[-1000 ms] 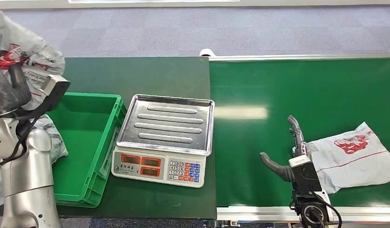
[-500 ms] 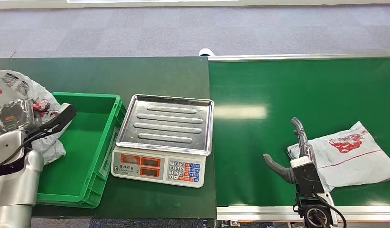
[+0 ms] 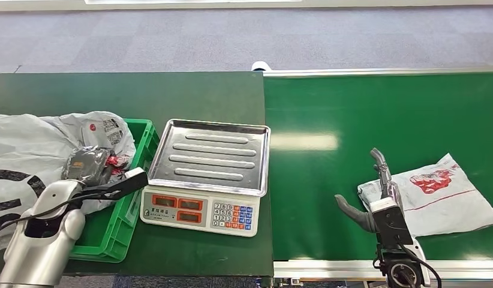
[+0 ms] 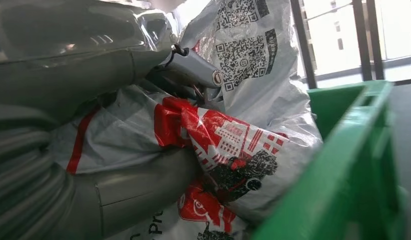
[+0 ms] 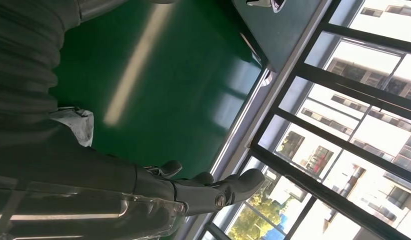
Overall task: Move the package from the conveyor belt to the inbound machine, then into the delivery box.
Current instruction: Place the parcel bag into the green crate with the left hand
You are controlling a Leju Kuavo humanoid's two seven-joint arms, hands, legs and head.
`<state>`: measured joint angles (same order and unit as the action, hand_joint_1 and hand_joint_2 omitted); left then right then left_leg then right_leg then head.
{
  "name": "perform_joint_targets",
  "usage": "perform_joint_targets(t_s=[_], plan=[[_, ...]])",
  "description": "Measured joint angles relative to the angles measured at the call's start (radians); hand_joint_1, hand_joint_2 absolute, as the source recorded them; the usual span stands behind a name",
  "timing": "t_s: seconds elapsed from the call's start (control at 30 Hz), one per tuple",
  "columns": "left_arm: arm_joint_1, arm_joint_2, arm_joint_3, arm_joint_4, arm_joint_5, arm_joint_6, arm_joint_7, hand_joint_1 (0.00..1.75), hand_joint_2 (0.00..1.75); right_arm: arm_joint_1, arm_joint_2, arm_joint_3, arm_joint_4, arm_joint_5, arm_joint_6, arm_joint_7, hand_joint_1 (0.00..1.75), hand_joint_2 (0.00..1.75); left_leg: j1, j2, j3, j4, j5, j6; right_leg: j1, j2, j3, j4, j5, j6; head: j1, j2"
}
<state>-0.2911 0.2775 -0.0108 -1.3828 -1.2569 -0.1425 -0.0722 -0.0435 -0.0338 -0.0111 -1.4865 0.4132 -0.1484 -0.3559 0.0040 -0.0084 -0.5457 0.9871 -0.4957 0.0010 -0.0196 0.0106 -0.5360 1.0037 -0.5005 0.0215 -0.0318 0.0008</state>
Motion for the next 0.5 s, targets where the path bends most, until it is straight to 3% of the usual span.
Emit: perform_joint_targets(t_s=[0.1,0.13,0.27,0.4,0.5], plan=[[0.0,0.009,-0.043,-0.016,0.01,-0.024,-0.003,0.27,1.75,-0.016,0.0,-0.004,0.002,0.0,0.005,0.005,0.0,1.75,0.0,-0.002,0.0,0.0,0.0,0.0,0.0,-0.001,0.001,0.0,0.0,0.0,0.0,0.0],[-0.001,0.01,-0.056,-0.017,0.011,-0.027,-0.002,0.0,1.75,-0.021,0.0,-0.005,0.003,0.0,0.007,0.006,0.0,1.75,0.0,-0.002,0.0,0.0,0.0,0.0,0.0,-0.002,0.001,0.0,0.0,0.0,0.0,0.0],[-0.004,0.011,-0.099,-0.019,0.01,-0.018,0.009,0.0,1.75,-0.033,0.002,-0.006,0.008,0.002,0.011,0.008,0.0,1.75,0.0,-0.002,0.0,0.0,0.0,0.0,0.0,-0.002,0.001,0.0,0.0,0.0,0.0,0.0],[-0.006,0.012,-0.114,-0.025,0.003,0.014,0.029,0.0,0.0,-0.034,0.003,-0.007,0.009,0.004,0.011,0.009,0.0,1.75,0.0,-0.003,0.0,0.0,0.0,0.0,0.0,-0.003,0.001,0.0,0.0,0.0,0.0,0.0],[-0.007,0.006,-0.115,-0.043,-0.015,0.083,0.071,0.0,0.0,-0.031,0.004,-0.007,0.009,0.011,0.012,0.009,0.0,1.75,0.0,-0.003,0.0,0.0,0.0,0.0,0.0,-0.003,0.001,0.0,0.0,0.0,0.0,0.0]])
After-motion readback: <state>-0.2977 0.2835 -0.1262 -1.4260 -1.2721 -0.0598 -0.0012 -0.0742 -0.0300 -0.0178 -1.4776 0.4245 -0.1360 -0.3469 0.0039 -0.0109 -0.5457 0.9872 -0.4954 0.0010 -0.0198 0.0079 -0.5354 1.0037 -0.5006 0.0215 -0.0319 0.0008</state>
